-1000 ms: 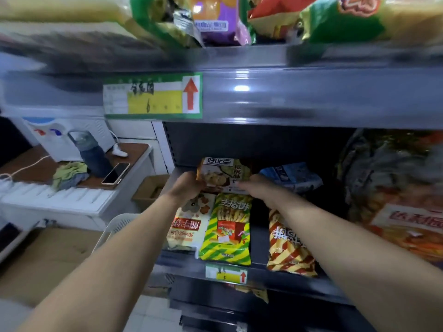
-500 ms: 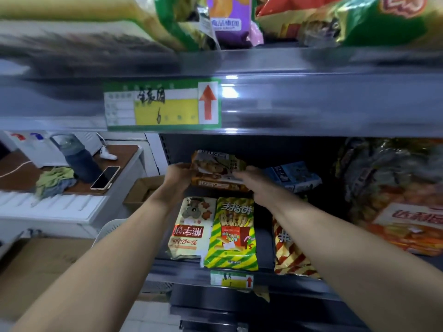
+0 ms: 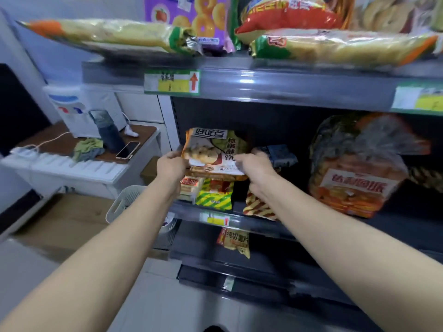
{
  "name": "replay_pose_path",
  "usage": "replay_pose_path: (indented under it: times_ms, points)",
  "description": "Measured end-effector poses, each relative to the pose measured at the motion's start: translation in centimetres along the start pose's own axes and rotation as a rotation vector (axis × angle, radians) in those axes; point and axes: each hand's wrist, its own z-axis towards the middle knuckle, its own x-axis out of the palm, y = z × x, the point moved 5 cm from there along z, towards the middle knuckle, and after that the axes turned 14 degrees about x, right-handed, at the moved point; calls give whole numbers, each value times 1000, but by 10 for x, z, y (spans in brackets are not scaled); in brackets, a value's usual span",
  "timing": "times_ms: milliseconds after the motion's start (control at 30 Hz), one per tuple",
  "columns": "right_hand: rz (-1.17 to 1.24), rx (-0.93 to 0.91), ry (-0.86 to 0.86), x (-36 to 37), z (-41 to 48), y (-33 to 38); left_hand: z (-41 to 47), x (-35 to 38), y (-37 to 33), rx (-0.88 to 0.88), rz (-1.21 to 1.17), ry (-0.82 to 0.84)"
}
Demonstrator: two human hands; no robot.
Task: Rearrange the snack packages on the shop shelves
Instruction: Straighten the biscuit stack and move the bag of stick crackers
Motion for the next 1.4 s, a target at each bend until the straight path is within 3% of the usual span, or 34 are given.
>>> replay_pose_path:
  times_ms: [367, 533, 667, 800, 933, 1167, 1400]
  points:
    - [-20, -55, 115, -96, -139, -39, -180, -2, -41, 31, 55, -36]
    - [-39, -210, 57, -139, -178, -28, -233, 15, -78, 98, 93, -124]
    - [-48, -420, -14, -185, -234, 10, -272, 49, -133, 271, 108, -162]
    - [29, -609, -118, -239, -262, 55, -290, 92, -192, 468, 120, -82]
    - [81, -666, -180, -279, -263, 95, -290, 137, -239, 580, 63, 29]
    - [69, -767, -298, -319, -245, 150, -267, 194, -280, 675, -9, 269]
    - [17, -825, -345, -315, -213, 199, -215, 220, -314, 760, 25, 357]
